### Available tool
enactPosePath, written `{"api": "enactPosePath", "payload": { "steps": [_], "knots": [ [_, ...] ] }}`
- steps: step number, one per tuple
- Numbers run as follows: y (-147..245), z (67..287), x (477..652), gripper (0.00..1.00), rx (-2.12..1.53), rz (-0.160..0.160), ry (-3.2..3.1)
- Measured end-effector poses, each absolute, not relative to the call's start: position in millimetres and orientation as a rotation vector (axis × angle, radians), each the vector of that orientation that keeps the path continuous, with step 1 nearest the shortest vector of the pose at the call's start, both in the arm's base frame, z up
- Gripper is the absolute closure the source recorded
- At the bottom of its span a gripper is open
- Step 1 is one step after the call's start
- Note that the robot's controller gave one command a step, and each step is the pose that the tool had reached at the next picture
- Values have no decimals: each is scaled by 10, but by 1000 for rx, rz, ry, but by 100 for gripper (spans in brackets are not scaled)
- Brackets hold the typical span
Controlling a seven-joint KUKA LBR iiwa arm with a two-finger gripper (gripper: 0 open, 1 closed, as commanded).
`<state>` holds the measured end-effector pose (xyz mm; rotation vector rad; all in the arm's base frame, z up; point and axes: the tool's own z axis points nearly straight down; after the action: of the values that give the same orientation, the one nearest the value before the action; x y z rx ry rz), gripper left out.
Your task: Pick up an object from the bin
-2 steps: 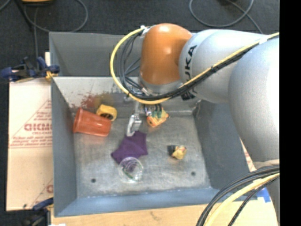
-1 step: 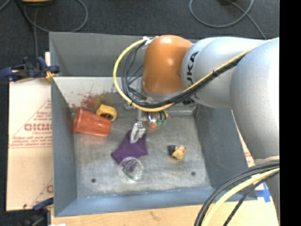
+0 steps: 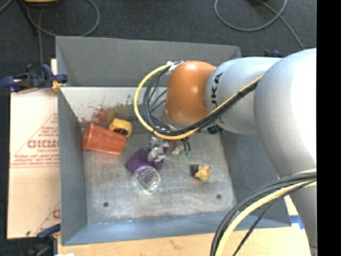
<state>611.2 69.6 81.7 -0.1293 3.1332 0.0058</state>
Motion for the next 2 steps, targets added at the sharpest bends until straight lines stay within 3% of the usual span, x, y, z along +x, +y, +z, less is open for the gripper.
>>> {"api": "enactPosePath", "payload": {
  "steps": [1, 2],
  "knots": [
    [695, 817, 6113, 100, -128, 6, 3133],
    [707, 1740, 5962, 100, -170, 0, 3133]
  ]
}}
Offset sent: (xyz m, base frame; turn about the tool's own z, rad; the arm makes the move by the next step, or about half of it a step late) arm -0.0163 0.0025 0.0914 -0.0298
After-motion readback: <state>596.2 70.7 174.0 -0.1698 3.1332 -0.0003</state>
